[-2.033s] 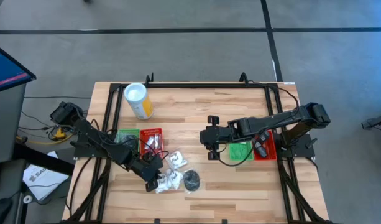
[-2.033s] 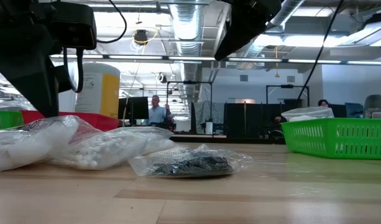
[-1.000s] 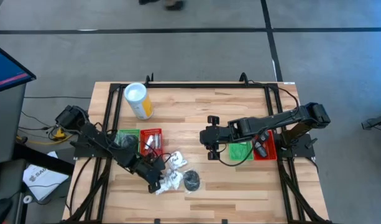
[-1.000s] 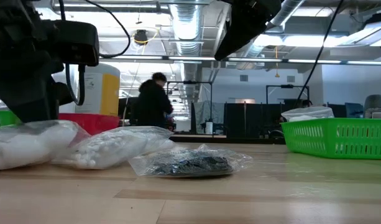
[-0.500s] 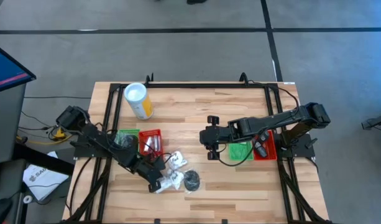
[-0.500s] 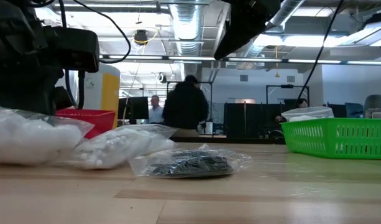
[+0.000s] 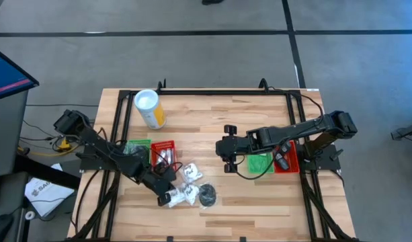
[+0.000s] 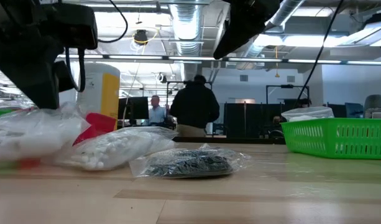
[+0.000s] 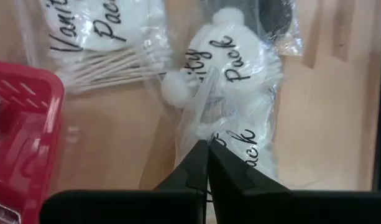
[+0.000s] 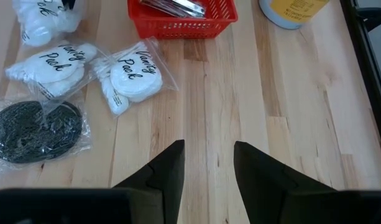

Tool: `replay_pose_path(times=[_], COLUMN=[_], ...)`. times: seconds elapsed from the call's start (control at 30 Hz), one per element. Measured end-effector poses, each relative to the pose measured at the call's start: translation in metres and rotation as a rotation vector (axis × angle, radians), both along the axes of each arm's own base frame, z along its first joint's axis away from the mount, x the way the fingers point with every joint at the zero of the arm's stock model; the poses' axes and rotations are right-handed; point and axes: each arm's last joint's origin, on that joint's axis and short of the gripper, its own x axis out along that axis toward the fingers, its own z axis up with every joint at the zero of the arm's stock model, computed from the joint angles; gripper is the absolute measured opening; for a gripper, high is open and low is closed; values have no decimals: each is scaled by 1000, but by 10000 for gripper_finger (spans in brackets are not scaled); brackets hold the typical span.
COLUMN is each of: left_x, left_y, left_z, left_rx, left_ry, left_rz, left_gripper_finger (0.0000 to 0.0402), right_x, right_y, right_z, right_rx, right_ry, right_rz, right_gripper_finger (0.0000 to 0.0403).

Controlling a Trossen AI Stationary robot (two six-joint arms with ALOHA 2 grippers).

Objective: Pick & Place Travel size toiletries
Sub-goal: Put the white cotton pack into the right green bin

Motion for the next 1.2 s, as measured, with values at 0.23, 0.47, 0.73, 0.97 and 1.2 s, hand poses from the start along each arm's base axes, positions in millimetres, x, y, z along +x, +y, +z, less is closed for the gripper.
replay_pose_path(times=[0.23, 0.47, 0.73, 0.97, 1.2], left_x=[3, 16, 24, 36, 45], left_y=[-1, -6, 7, 20, 33], left_z=[20, 47, 56, 71, 87], left_rx=[-21, 37, 191, 386, 608], left_ry=[-75, -182, -208, -273, -313], left_rz=[1, -56, -16, 12, 62], left_gripper_finger=[0, 0, 0, 0, 0], right_x=[1, 5, 7, 9, 11], right_y=[0, 3, 4, 5, 5], right_z=[1, 4, 6, 8, 10], right_rx=[3, 73, 107, 130, 137], right_ry=[-16, -59, -94, -121, -148], right_rz=[0, 33, 59, 41, 40], right_gripper_finger=[129, 129, 129, 129, 129])
